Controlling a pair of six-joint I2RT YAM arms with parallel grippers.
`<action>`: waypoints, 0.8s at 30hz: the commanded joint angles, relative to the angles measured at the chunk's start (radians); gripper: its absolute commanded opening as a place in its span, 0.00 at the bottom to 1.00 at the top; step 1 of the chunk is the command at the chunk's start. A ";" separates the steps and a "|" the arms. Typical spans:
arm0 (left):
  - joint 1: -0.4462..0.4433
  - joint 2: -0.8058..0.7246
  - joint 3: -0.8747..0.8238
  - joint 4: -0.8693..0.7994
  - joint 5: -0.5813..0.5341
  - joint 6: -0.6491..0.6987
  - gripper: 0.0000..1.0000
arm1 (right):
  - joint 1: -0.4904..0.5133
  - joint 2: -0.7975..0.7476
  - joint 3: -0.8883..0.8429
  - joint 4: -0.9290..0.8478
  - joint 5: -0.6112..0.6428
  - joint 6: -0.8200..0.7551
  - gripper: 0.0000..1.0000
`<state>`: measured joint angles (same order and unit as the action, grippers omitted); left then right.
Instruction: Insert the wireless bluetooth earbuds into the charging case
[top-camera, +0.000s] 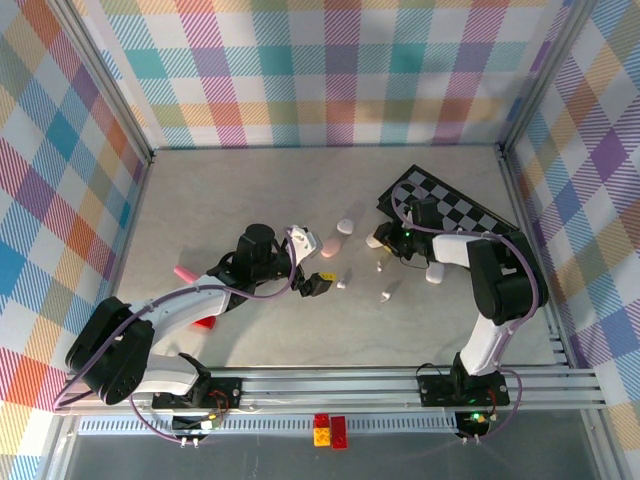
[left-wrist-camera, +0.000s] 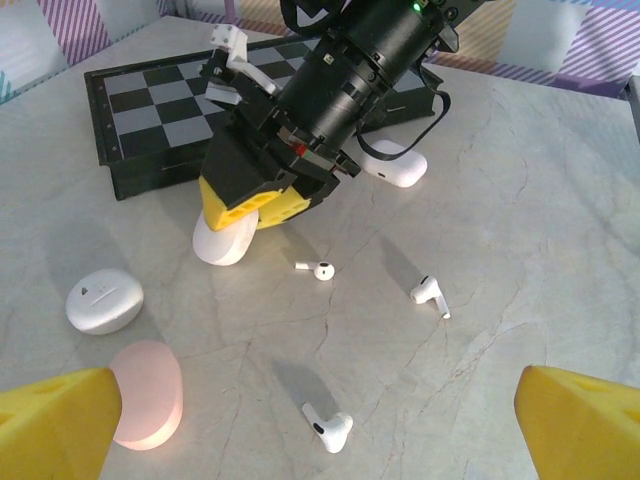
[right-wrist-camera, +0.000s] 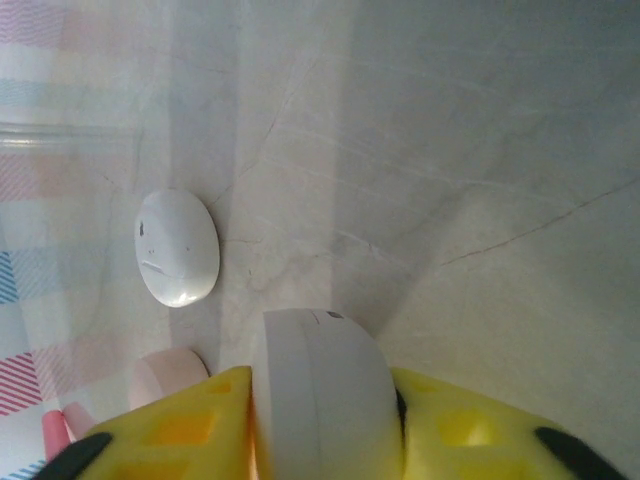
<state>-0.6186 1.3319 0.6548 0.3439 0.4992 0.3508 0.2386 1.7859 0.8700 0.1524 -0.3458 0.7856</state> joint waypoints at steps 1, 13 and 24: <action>0.007 -0.016 0.025 -0.031 -0.023 0.024 1.00 | 0.001 -0.037 0.031 -0.050 0.043 -0.054 0.43; 0.008 -0.001 0.055 -0.052 -0.046 -0.035 1.00 | 0.001 -0.361 -0.050 -0.358 0.337 -0.227 0.75; 0.007 0.017 0.083 -0.076 -0.067 -0.041 1.00 | -0.005 -0.443 -0.102 -0.664 0.653 -0.312 0.79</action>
<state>-0.6186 1.3357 0.7116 0.2813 0.4316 0.3252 0.2382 1.3140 0.7620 -0.4122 0.2317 0.5102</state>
